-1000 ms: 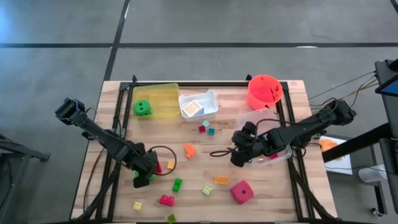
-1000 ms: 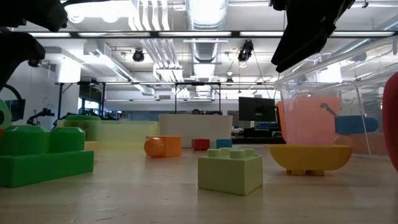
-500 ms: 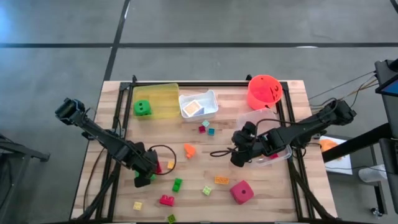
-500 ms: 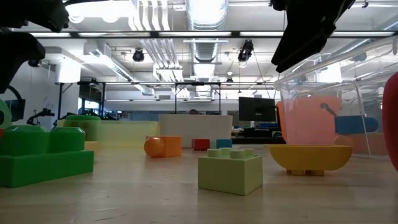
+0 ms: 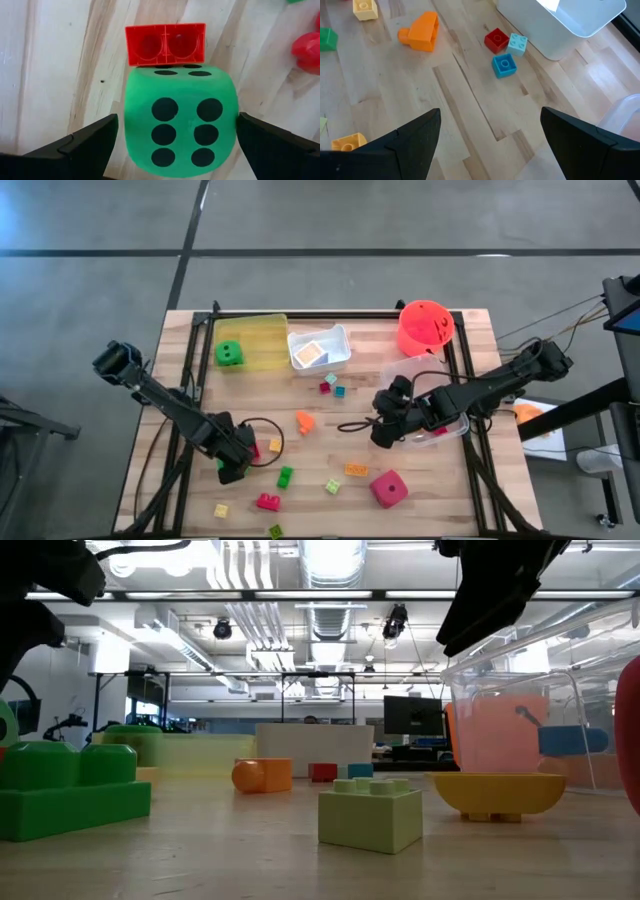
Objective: Pick & Place Toys
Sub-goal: Put the green dice into the yellow bin
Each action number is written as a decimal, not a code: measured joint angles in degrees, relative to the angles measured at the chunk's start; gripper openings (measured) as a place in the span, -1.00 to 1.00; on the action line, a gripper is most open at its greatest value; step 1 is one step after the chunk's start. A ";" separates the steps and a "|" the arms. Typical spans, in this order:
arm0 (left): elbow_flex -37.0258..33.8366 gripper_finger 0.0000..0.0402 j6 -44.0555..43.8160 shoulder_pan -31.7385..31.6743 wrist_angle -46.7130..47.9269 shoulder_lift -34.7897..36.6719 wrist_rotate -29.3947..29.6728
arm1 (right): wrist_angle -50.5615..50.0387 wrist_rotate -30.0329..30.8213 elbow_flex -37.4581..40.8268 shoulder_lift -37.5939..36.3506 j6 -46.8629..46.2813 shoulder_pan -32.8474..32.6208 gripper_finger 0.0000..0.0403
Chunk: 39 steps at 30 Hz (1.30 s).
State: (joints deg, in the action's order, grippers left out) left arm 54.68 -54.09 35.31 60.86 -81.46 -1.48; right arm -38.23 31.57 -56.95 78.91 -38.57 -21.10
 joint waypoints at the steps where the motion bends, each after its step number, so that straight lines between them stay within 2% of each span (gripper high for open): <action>1: 0.02 0.94 0.05 0.14 -0.07 -0.43 -0.02 | 0.02 0.00 0.00 0.00 0.00 0.00 0.67; 9: 0.17 0.94 0.26 0.50 -0.50 -2.62 0.17 | -0.03 -0.07 0.00 0.00 0.00 0.00 0.67; 24: -1.65 0.94 0.09 0.61 -2.52 -2.59 0.21 | -0.22 -0.28 0.00 0.00 -0.26 -0.02 0.67; 30: -1.74 0.94 5.10 0.62 -2.89 -2.66 0.84 | -0.24 -0.31 0.00 0.00 -0.44 -0.02 0.67; 39: -1.86 0.94 6.34 0.69 -3.47 -2.70 2.78 | -0.22 -0.31 0.00 0.00 -0.44 -0.02 0.67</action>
State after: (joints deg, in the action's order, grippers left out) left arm 52.82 -47.75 36.01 57.39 -84.16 1.30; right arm -38.46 31.27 -56.95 78.91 -39.00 -21.12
